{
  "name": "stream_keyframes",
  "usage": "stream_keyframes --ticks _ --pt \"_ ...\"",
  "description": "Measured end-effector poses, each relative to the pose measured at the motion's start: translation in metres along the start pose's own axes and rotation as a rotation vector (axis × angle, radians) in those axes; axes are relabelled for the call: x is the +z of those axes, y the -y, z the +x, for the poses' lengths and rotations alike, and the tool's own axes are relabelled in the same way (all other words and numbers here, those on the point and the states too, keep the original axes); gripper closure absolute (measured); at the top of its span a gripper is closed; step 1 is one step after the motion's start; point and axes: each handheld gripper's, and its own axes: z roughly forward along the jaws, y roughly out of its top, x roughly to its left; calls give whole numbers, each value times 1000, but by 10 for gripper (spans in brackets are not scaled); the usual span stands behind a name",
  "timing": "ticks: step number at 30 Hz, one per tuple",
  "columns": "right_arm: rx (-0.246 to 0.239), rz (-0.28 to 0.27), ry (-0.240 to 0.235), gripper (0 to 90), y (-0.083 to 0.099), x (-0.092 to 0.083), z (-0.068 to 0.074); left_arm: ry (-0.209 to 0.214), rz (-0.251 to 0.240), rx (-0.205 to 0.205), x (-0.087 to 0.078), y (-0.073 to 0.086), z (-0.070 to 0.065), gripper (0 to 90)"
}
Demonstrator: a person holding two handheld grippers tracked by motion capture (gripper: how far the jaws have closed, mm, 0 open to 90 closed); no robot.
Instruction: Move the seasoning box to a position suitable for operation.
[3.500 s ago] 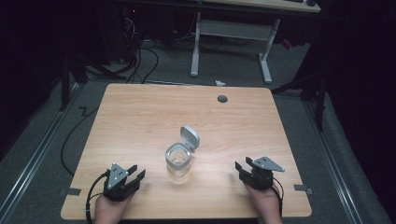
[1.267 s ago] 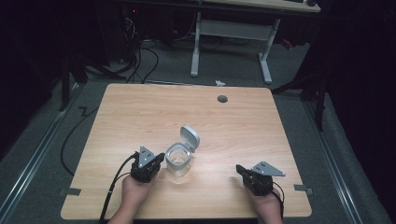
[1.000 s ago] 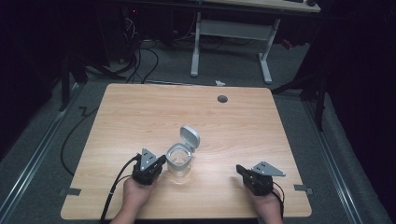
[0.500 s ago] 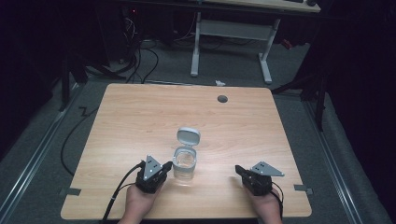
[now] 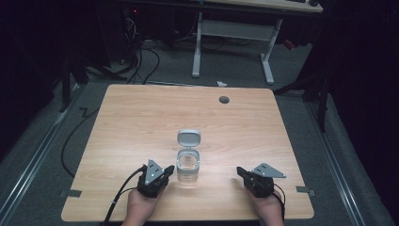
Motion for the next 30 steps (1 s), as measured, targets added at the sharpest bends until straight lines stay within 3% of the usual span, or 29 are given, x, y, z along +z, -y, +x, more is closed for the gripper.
stream_keyframes --ticks 4,9,11,18,28,30 --pt "-3 -1 4 900 0 1 1 7 11 3 -10 5 -1 900" --pt "-9 -27 3 900 -11 4 12 68 50 24 -20 19 -19 900" --pt "-12 -42 -8 899 -23 12 20 93 60 20 -16 26 -28 898" --pt "-32 -24 -14 898 -44 38 29 122 74 22 -1 32 -36 895" --pt "-24 -55 -21 897 -81 64 36 142 88 22 12 38 -41 898" --pt "-21 -60 -27 898 -88 68 37 145 84 4 12 37 -40 898"
